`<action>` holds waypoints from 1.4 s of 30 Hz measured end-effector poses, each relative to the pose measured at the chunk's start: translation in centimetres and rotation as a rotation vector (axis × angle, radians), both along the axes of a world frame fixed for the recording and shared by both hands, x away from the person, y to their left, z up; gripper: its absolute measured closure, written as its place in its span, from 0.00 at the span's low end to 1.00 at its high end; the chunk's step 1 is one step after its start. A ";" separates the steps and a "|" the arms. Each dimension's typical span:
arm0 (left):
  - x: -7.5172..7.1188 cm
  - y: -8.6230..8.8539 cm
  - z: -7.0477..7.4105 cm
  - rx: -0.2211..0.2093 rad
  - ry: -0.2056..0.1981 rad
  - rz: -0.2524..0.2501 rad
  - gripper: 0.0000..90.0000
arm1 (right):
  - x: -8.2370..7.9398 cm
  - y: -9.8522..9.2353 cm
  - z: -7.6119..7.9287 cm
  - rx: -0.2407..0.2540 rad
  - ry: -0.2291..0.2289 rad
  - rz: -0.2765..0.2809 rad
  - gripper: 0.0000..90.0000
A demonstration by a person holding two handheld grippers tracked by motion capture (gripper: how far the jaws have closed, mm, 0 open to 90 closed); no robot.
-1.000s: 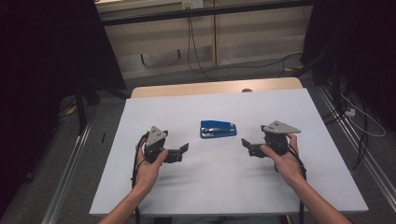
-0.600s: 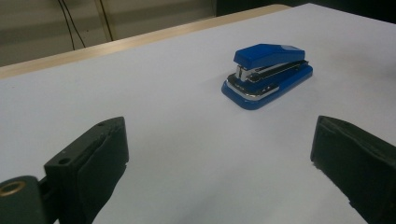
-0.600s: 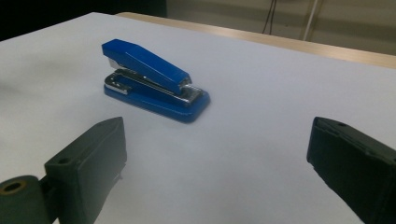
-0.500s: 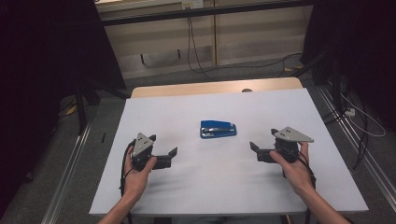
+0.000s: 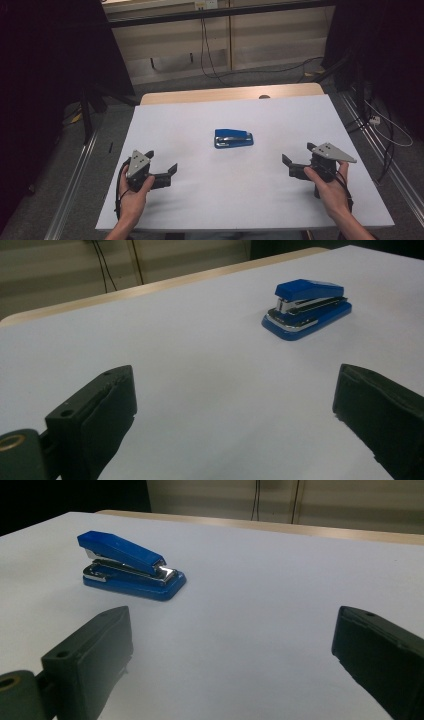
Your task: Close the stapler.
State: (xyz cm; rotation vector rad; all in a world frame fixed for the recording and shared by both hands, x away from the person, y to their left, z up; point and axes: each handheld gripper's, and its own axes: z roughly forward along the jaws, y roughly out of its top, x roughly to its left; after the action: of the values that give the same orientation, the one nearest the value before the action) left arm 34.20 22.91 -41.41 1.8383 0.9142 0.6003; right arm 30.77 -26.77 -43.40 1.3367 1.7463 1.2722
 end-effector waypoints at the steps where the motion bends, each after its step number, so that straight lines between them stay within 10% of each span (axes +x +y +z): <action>1: -0.3 0.2 0.0 0.005 0.002 0.002 0.04 | -0.1 0.0 0.1 -0.003 -0.002 0.000 0.03; 11: -2.3 2.0 -0.5 -0.054 0.034 0.078 0.04 | -1.9 -1.1 0.0 -0.015 -0.008 -0.030 0.03; 42: -2.4 0.8 -0.9 -0.072 0.036 0.022 0.04 | -3.2 -1.3 -0.3 -0.011 -0.035 -0.055 0.04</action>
State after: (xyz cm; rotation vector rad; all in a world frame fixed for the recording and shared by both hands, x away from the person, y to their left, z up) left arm 31.84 23.74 -42.32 1.7815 0.9695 0.5425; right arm 27.52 -28.08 -43.69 1.3393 1.6793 1.2461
